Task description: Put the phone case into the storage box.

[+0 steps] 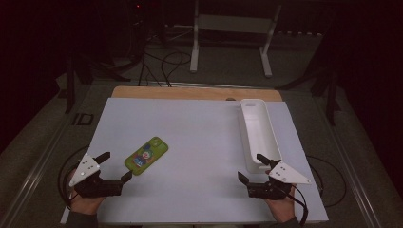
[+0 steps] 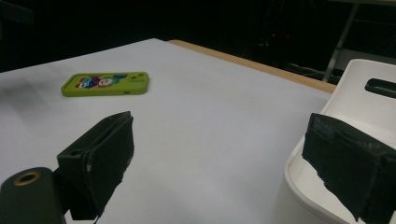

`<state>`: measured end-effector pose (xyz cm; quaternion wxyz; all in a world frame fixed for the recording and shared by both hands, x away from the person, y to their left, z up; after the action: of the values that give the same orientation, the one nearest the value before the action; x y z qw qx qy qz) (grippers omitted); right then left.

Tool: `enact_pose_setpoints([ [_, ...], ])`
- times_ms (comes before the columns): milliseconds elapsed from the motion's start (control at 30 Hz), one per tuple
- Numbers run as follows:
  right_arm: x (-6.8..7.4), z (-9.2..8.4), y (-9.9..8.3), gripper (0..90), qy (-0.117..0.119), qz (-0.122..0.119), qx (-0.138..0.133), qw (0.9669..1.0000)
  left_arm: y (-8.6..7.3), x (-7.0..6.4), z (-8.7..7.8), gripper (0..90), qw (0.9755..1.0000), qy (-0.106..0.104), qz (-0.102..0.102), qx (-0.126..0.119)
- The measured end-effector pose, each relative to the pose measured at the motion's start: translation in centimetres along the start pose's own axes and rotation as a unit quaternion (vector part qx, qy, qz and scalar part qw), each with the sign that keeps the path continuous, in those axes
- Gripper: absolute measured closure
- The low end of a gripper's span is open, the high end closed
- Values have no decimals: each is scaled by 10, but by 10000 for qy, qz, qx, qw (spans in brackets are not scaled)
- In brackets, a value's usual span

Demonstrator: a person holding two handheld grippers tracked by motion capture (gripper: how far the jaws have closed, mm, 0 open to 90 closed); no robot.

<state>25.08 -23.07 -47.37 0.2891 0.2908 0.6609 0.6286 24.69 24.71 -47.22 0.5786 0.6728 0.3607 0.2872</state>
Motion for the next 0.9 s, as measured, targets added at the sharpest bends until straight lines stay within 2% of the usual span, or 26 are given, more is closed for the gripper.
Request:
enact_pose_setpoints([
  [533,3,1,-1,87,22,-22,9,10000,3,1,-3,0,9999,65,-74,-29],
  [700,2,0,0,86,13,-6,6,10000,5,3,-3,0,9999,128,-52,23],
  [900,1,2,1,86,74,34,38,10000,7,4,-1,0,9999,79,-94,95],
])
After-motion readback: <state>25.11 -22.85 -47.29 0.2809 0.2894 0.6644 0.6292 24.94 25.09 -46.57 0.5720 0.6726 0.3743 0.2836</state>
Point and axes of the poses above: each handheld gripper's, and its own axes: z roughly forward along the jaws, y roughly out of its top, x roughly to its left, the point moved 3 cm from there along z, roughly forward along the jaws, and after that the axes turned 14 degrees about -x, right-handed, at the moved point
